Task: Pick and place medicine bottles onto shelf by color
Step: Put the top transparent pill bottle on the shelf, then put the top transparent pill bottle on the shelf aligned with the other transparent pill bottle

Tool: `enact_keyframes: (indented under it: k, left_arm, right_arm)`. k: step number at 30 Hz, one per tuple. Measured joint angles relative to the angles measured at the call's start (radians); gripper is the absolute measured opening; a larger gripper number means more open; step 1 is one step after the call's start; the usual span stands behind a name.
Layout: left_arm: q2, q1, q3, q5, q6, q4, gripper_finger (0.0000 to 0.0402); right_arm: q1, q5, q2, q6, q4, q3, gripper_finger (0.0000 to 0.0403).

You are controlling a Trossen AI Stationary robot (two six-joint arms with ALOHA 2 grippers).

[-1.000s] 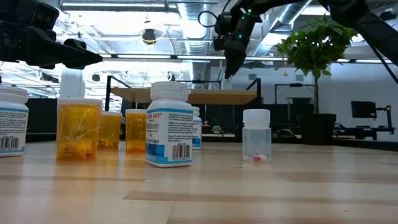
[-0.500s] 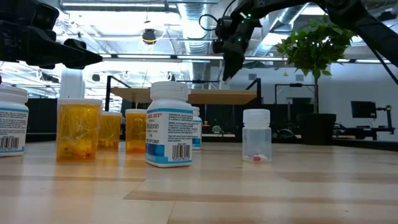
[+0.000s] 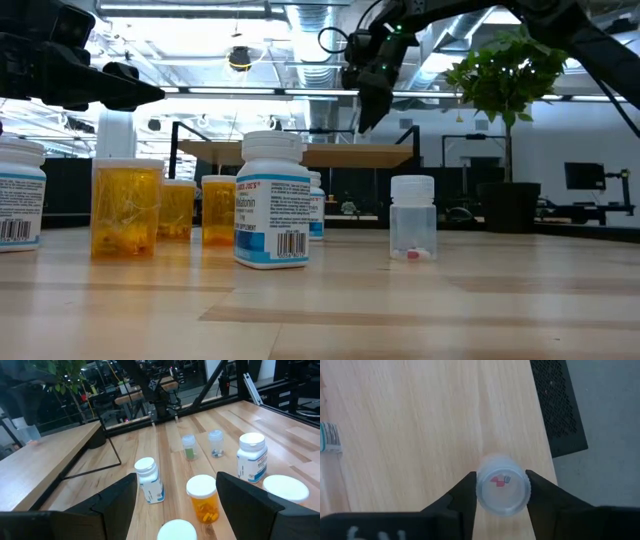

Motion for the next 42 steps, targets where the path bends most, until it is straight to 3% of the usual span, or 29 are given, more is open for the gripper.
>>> enact_keyframes:
  k: [9,25,31,36,42]
  left_arm:
    - [0.0,0.0,0.0,0.0,0.0,0.0,0.0261]
    - [0.0,0.0,0.0,0.0,0.0,0.0,0.0261]
    - [0.0,0.0,0.0,0.0,0.0,0.0,0.0261]
    - [0.0,0.0,0.0,0.0,0.0,0.0,0.0261]
    - [0.0,0.0,0.0,0.0,0.0,-0.001,0.0261]
  right_arm:
    - [0.004,0.0,0.0,0.0,0.0,0.0,0.022]
    - [0.015,0.002,-0.023,0.0,0.054,0.052,0.0228]
    - [0.059,0.001,-0.103,0.063,-0.045,0.053,0.0228]
    - [0.125,-0.124,-0.167,0.105,-0.256,0.053,0.0228]
    - [0.24,-0.185,-0.252,0.188,-0.265,-0.008,0.0228]
